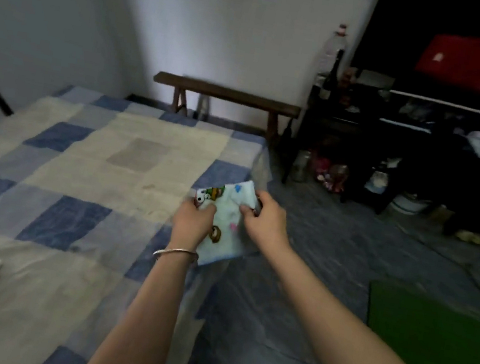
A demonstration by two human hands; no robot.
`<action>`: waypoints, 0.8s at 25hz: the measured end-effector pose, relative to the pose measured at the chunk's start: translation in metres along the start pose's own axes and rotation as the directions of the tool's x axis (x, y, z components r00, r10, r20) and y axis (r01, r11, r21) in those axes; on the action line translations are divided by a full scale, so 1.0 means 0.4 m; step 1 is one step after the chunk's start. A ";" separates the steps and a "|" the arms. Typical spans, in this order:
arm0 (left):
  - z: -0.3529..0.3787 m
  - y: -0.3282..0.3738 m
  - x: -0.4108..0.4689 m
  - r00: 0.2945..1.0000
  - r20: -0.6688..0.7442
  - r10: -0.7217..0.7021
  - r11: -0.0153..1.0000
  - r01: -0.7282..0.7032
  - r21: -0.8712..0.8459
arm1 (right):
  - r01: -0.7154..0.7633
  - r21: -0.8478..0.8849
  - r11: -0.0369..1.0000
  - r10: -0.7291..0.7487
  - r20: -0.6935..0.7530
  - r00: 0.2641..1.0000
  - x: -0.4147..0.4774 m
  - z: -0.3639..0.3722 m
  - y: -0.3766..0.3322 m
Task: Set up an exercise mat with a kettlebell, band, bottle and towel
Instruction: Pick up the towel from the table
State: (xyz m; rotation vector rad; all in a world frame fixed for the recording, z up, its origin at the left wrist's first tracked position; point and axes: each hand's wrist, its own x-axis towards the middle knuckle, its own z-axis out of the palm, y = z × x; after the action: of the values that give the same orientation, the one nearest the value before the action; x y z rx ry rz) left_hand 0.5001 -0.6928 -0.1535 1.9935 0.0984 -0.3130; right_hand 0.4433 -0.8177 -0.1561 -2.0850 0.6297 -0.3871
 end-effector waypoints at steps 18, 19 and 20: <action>0.886 0.108 -1.240 0.648 0.735 0.199 0.980 -0.110 -0.168 | -0.206 0.245 0.947 0.320 -0.714 0.622 -0.920 -1.143 0.645; 0.931 0.103 -1.301 0.621 0.757 0.203 0.979 -0.127 -0.159 | -0.222 0.255 0.941 0.338 -0.734 0.588 -0.963 -1.188 0.681; 0.977 0.099 -1.357 0.598 0.774 0.209 0.978 -0.143 -0.154 | -0.236 0.265 0.935 0.354 -0.753 0.554 -1.000 -1.232 0.717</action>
State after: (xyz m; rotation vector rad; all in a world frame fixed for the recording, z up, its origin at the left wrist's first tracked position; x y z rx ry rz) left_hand -0.0825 -1.0232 -0.1322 1.6013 -0.6507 -1.0203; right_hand -0.2105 -1.0573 -0.1391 -1.5414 1.4213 -1.1603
